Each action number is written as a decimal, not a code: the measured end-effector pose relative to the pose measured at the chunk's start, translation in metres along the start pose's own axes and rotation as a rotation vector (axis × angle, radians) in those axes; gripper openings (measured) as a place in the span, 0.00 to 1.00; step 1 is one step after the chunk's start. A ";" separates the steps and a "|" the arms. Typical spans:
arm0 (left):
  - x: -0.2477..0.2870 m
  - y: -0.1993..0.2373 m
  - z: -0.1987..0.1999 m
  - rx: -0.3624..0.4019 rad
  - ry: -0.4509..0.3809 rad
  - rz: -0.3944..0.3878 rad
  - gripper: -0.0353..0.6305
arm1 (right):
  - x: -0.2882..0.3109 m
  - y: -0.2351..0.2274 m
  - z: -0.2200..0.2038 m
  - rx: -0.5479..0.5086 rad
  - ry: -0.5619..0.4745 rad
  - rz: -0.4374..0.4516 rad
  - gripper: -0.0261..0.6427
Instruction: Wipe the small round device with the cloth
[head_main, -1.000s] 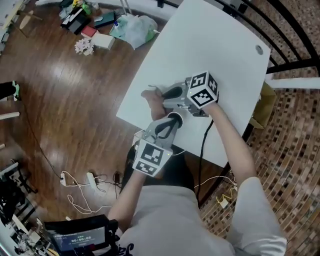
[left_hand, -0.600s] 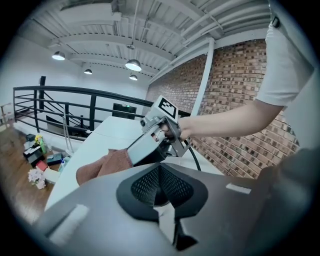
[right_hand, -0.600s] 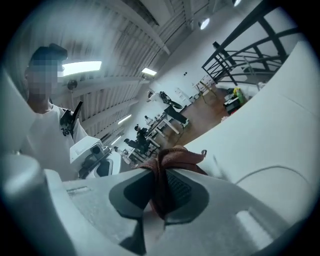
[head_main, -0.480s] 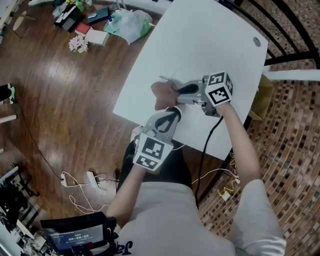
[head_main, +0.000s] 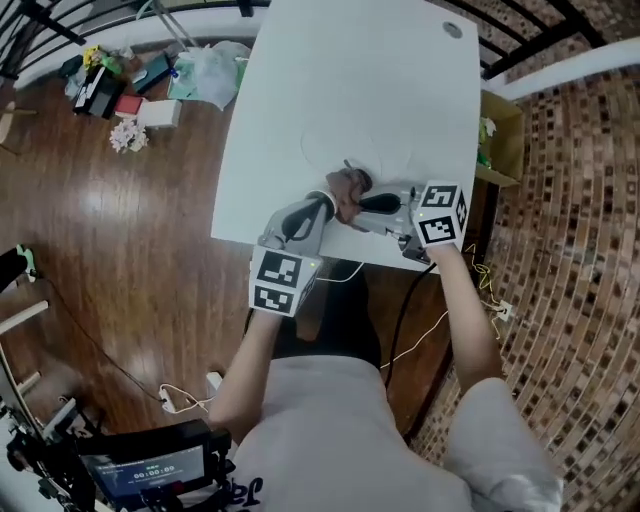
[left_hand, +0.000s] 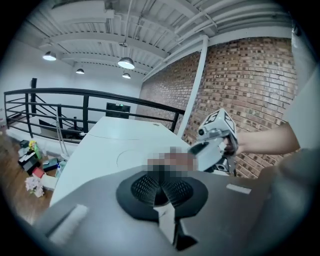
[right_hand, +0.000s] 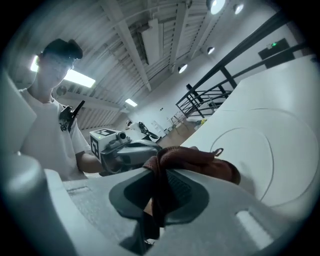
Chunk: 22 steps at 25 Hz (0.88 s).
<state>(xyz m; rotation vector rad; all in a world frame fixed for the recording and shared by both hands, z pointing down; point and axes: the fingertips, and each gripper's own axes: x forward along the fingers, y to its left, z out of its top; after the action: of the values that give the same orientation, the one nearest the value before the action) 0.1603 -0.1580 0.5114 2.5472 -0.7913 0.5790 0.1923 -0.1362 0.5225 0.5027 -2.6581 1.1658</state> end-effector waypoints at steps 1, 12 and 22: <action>0.004 -0.010 -0.002 0.006 0.003 -0.003 0.08 | -0.005 0.009 -0.014 -0.005 -0.030 -0.016 0.10; -0.004 -0.009 0.008 0.088 0.062 -0.066 0.08 | 0.086 0.068 -0.053 0.008 -0.201 -0.164 0.10; 0.002 -0.020 0.005 0.027 0.053 -0.019 0.08 | -0.085 -0.013 0.029 0.041 -0.452 -0.324 0.10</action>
<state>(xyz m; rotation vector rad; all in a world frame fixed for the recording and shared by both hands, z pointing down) 0.1749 -0.1462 0.5026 2.5491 -0.7449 0.6528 0.2746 -0.1465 0.4853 1.2849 -2.7532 1.1124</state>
